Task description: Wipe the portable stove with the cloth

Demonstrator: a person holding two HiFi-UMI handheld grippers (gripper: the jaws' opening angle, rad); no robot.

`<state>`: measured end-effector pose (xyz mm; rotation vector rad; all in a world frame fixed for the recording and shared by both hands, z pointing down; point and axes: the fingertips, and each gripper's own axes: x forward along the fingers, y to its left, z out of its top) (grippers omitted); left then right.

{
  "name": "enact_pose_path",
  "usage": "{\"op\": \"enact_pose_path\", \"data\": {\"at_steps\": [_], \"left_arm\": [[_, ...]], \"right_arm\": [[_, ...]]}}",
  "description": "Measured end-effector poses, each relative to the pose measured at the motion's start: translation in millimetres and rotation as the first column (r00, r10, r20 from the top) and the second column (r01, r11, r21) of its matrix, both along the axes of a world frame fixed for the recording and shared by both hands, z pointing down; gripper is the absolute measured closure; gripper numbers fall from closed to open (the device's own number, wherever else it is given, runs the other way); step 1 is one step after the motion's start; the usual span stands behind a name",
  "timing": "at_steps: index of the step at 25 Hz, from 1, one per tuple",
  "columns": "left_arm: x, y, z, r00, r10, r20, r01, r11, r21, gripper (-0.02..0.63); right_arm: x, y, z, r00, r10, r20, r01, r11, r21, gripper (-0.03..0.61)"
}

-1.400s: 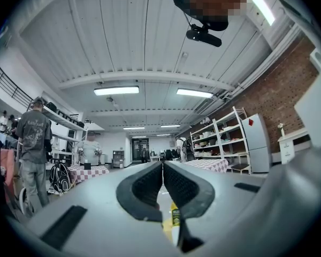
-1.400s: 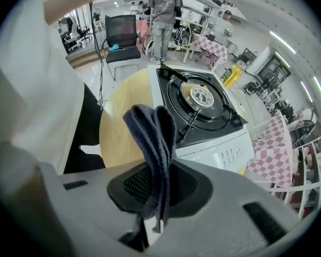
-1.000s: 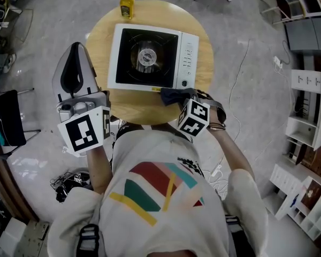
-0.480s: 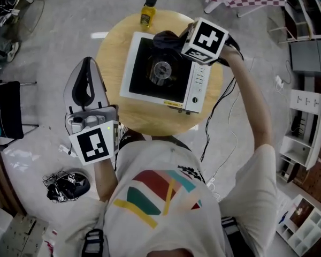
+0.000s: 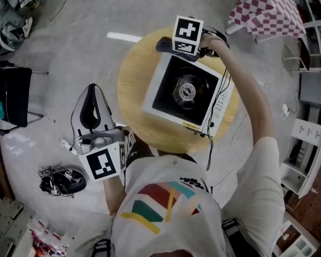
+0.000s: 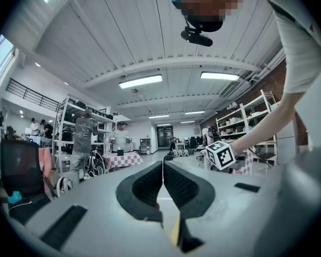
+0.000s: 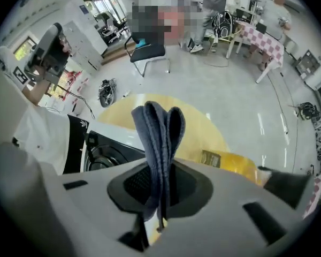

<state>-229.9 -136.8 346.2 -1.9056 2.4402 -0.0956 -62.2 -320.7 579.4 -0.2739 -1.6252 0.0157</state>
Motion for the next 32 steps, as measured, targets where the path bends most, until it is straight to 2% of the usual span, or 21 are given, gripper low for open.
{"op": "enact_pose_path", "data": {"at_steps": [5,12,17,19,23,27,32], "left_arm": [[-21.3,3.2,6.2,0.999,-0.032,0.003,0.032,0.999,-0.009,0.606],[-19.5,-6.9,8.9,1.0,-0.001,0.01,0.001,1.0,-0.019,0.606],[-6.5,-19.2,9.1,0.999,0.032,0.035,-0.031,0.999,-0.029,0.607],[-1.9,-22.4,12.3,0.998,0.049,0.046,-0.047,0.998,-0.046,0.606],[9.8,-33.5,5.6,0.996,0.067,0.059,-0.065,0.997,-0.032,0.606],[29.2,-35.2,16.5,0.984,0.134,0.114,-0.124,0.988,-0.093,0.607],[49.1,-40.4,16.4,0.975,0.184,0.122,-0.172,0.98,-0.104,0.606]], "right_arm": [[-10.1,1.4,15.1,0.999,-0.036,-0.039,0.036,0.999,-0.019,0.545],[11.7,0.6,15.8,0.998,0.055,-0.014,-0.056,0.996,-0.073,0.546],[59.5,3.3,16.7,0.997,0.076,-0.03,-0.078,0.995,-0.064,0.546],[79.4,4.7,17.4,0.995,0.099,-0.035,-0.101,0.993,-0.067,0.545],[118.4,6.8,17.8,0.987,0.153,-0.04,-0.155,0.986,-0.064,0.545],[156.8,9.8,18.5,0.98,0.192,-0.048,-0.194,0.98,-0.052,0.546],[196.1,13.7,18.6,0.964,0.264,-0.039,-0.266,0.963,-0.048,0.546]]}}
